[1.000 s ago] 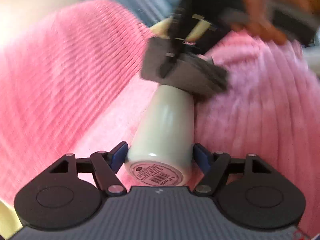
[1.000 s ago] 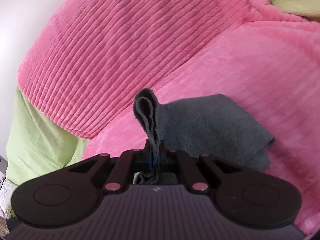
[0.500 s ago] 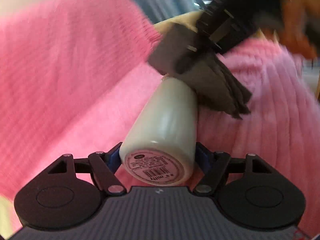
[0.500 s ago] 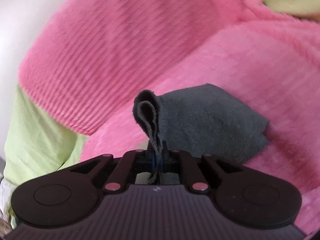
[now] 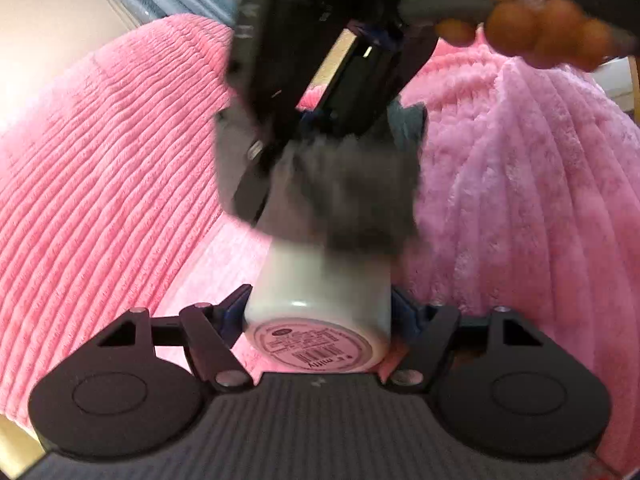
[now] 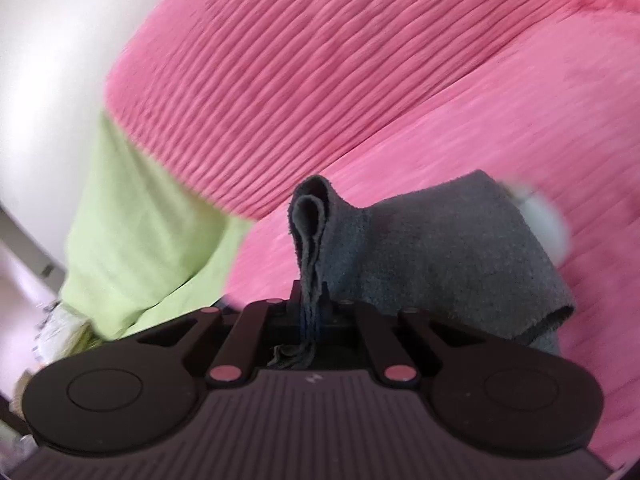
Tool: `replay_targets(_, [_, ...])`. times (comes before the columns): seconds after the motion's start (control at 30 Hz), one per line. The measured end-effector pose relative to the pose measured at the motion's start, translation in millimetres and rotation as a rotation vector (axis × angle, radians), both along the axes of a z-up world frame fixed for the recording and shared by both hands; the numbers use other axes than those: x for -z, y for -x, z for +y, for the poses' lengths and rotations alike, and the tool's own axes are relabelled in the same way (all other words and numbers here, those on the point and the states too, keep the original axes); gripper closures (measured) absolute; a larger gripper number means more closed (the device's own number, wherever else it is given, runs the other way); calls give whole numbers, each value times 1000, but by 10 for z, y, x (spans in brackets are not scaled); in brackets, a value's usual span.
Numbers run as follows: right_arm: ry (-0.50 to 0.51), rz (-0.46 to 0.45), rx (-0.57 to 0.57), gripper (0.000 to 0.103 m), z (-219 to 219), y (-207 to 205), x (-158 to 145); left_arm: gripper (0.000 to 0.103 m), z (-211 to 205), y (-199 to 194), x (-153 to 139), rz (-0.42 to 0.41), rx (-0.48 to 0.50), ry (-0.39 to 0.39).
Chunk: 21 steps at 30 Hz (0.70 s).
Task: Clean container
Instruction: 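Rub the cloth along the bottle toward its cap with the right gripper, then wipe the bottle body again with the cloth in the right gripper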
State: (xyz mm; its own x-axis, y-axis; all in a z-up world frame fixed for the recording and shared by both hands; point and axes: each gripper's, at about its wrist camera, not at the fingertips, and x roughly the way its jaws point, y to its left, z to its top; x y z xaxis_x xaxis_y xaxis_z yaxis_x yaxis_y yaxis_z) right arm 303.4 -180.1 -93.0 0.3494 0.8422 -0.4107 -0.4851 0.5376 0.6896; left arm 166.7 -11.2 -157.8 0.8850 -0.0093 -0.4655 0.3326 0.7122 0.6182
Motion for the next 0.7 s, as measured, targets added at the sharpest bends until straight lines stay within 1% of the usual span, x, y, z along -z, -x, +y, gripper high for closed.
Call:
replay_targets(0.1, [32, -18, 65, 103, -183, -166, -11, 30, 16, 34, 11, -2, 2, 6])
replay_targets(0.17, [76, -50, 119, 103, -270, -222, -39, 29, 31, 48, 16, -1, 2, 18])
replay_targets(0.2, [115, -71, 166, 101, -336, -253, -55, 29, 31, 47, 17, -1, 2, 20])
replay_targets(0.23, [129, -71, 198, 101, -408, -285, -49, 29, 37, 45, 16, -2, 4, 18])
replay_targets(0.3, [98, -50, 210, 101, -485, -318, -7, 29, 49, 38, 12, -2, 7, 16])
replay_targets(0.33, [87, -45, 212, 102, -504, -310, 11, 28, 64, 12, -4, 10, 1, 33])
replay_targets(0.43, [71, -43, 223, 102, -528, -265, 38, 26, 192, -199, -159, 82, -31, 192])
replay_targets(0.47, [66, -41, 229, 102, -532, -253, 45, 23, 272, -210, -203, 105, -41, 263])
replay_targets(0.53, [56, -36, 237, 102, -552, -241, 68, 19, 414, -212, -261, 123, -54, 370])
replay_targets(0.6, [52, -38, 241, 102, -576, -200, 72, 19, 491, -194, -312, 125, -55, 452])
replay_targets(0.63, [48, -37, 245, 102, -596, -177, 79, 22, 524, -184, -336, 125, -52, 492])
replay_targets(0.67, [45, -36, 249, 102, -617, -153, 87, 32, 537, -176, -355, 124, -35, 525])
replay_targets(0.7, [39, -29, 257, 102, -641, -130, 92, 33, 524, -176, -362, 130, -19, 530])
